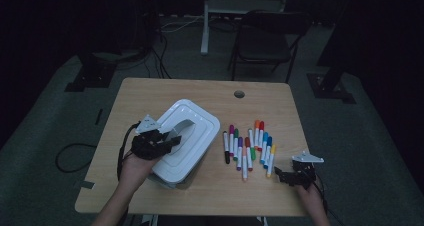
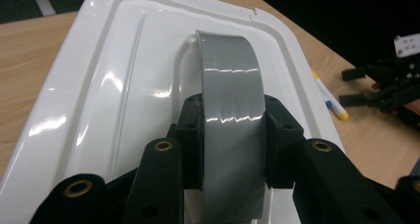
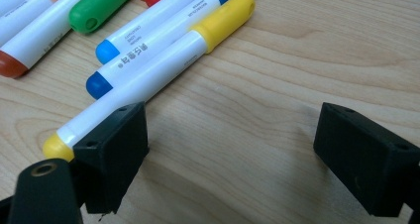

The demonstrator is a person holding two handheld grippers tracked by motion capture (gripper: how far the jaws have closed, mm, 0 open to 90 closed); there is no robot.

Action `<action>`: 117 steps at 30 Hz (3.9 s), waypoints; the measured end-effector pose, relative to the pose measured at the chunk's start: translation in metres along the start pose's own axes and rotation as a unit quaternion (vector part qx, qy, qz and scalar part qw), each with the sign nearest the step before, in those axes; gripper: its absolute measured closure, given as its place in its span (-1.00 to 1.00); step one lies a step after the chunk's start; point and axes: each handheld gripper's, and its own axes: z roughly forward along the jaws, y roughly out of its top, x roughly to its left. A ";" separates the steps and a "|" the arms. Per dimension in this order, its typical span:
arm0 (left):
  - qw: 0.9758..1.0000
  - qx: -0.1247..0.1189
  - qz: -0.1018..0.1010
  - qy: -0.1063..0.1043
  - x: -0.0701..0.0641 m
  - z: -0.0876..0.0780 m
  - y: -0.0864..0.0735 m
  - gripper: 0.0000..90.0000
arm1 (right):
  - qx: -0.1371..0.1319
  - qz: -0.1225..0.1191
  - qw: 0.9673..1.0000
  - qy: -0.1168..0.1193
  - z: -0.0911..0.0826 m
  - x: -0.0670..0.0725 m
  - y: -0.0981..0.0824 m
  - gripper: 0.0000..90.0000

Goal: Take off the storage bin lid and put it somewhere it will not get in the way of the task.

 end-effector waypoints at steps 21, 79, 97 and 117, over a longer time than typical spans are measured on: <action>0.995 -0.045 -0.055 0.064 0.058 -0.039 -0.005 0.51 | 0.000 0.000 1.000 -0.001 0.000 0.000 0.000 -0.71; 0.968 -0.036 -0.192 0.160 0.149 0.028 -0.144 0.51 | -0.001 0.004 1.000 0.003 0.000 -0.001 0.000 -0.71; 0.970 -0.043 -0.164 0.172 0.152 0.014 -0.138 -0.20 | -0.004 0.008 1.000 0.012 -0.002 -0.002 -0.001 -0.71; 0.980 -0.039 -0.110 0.162 0.144 0.012 -0.108 -0.99 | -0.072 -0.015 0.997 0.026 -0.026 0.026 0.046 -0.71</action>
